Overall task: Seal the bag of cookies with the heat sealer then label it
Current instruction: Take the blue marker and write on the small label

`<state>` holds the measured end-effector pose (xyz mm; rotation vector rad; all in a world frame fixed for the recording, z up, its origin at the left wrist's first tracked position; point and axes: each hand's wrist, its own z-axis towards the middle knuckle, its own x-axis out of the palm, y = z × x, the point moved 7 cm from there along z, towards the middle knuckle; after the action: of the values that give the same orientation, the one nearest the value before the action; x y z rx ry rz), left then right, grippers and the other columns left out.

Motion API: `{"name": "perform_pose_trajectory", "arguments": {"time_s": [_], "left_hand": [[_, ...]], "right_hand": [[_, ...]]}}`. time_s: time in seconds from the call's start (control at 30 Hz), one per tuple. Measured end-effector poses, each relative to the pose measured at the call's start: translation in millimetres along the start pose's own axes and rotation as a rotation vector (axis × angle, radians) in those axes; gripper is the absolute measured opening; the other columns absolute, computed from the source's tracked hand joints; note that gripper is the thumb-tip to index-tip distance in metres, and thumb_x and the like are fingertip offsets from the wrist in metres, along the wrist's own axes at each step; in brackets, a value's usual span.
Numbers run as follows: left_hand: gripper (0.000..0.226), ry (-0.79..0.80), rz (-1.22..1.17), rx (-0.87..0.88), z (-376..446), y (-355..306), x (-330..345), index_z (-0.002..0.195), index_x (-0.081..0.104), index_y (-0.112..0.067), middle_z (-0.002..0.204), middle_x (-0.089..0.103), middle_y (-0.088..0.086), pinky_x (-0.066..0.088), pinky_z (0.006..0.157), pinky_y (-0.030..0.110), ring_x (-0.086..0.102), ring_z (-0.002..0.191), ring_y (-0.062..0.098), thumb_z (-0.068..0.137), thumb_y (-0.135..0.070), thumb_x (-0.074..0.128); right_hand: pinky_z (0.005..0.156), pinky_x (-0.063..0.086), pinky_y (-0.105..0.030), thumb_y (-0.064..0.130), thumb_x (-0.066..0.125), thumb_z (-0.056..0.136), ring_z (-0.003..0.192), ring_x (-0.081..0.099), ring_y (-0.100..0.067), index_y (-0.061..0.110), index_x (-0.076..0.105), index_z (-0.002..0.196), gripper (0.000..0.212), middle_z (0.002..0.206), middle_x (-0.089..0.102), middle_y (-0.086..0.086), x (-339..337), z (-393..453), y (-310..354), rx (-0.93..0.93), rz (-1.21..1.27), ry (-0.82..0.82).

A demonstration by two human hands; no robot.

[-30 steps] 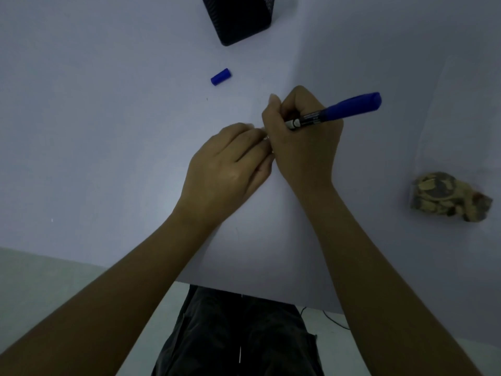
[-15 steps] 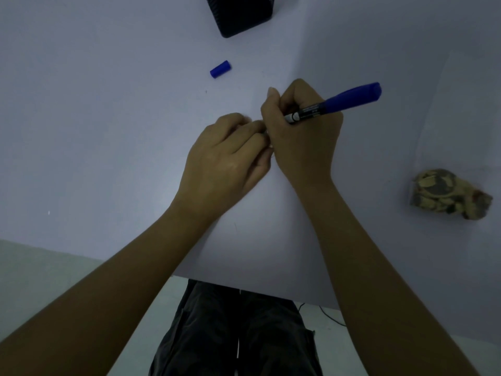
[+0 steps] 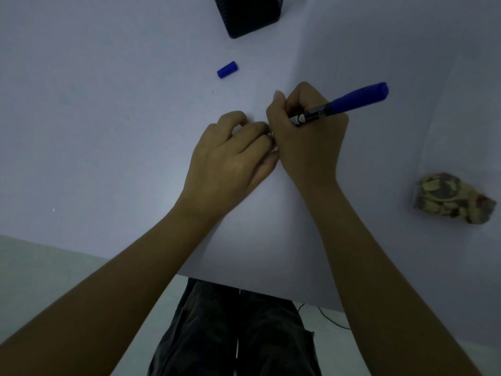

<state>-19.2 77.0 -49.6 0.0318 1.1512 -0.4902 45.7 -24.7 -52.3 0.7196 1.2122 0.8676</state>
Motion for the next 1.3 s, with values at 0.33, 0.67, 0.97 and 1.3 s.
{"name": "perform_pose_trajectory", "arguments": {"time_s": [0.33, 0.67, 0.97, 1.3], "left_hand": [[0.026, 0.006, -0.013, -0.016, -0.3, 0.1, -0.6, 0.092, 0.074, -0.007, 0.101, 0.074, 0.007, 0.052, 0.077, 0.042, 0.067, 0.091, 0.030, 0.095, -0.026, 0.058], [0.025, 0.012, -0.012, -0.018, 0.7, 0.8, -1.0, 0.093, 0.074, -0.007, 0.102, 0.074, 0.007, 0.052, 0.079, 0.041, 0.067, 0.091, 0.030, 0.095, -0.026, 0.058], [0.021, -0.011, -0.001, -0.013, 1.5, -1.0, -4.6, 0.091, 0.073, -0.006, 0.100, 0.075, 0.008, 0.051, 0.079, 0.038, 0.067, 0.089, 0.030, 0.092, -0.023, 0.062], [0.025, 0.038, -0.021, -0.039, -0.2, 0.9, 0.6, 0.095, 0.073, -0.006, 0.103, 0.074, 0.008, 0.052, 0.080, 0.041, 0.067, 0.093, 0.030, 0.093, -0.026, 0.058]], "right_hand": [[0.043, 0.038, -0.017, 0.013, 0.063, 0.088, 0.045, 0.050, -0.019, 0.013, 0.050, 0.063, 0.028, 0.047, 0.050, -0.003, -0.4, -0.4, -0.5, 0.004, -0.011, -0.003], [0.043, 0.040, -0.022, 0.011, 0.063, 0.087, 0.043, 0.050, -0.018, 0.010, 0.050, 0.062, 0.028, 0.047, 0.049, -0.003, -0.9, -0.1, -0.2, 0.009, -0.008, -0.006], [0.045, 0.036, -0.012, 0.012, 0.063, 0.086, 0.045, 0.049, -0.018, 0.013, 0.049, 0.062, 0.028, 0.047, 0.046, 0.002, -0.8, -0.4, 1.0, -0.019, -0.032, -0.002], [0.043, 0.037, -0.017, 0.010, 0.062, 0.086, 0.048, 0.051, -0.022, 0.016, 0.045, 0.062, 0.030, 0.047, 0.046, 0.000, -3.7, -0.2, 1.8, -0.003, -0.010, -0.027]]}}
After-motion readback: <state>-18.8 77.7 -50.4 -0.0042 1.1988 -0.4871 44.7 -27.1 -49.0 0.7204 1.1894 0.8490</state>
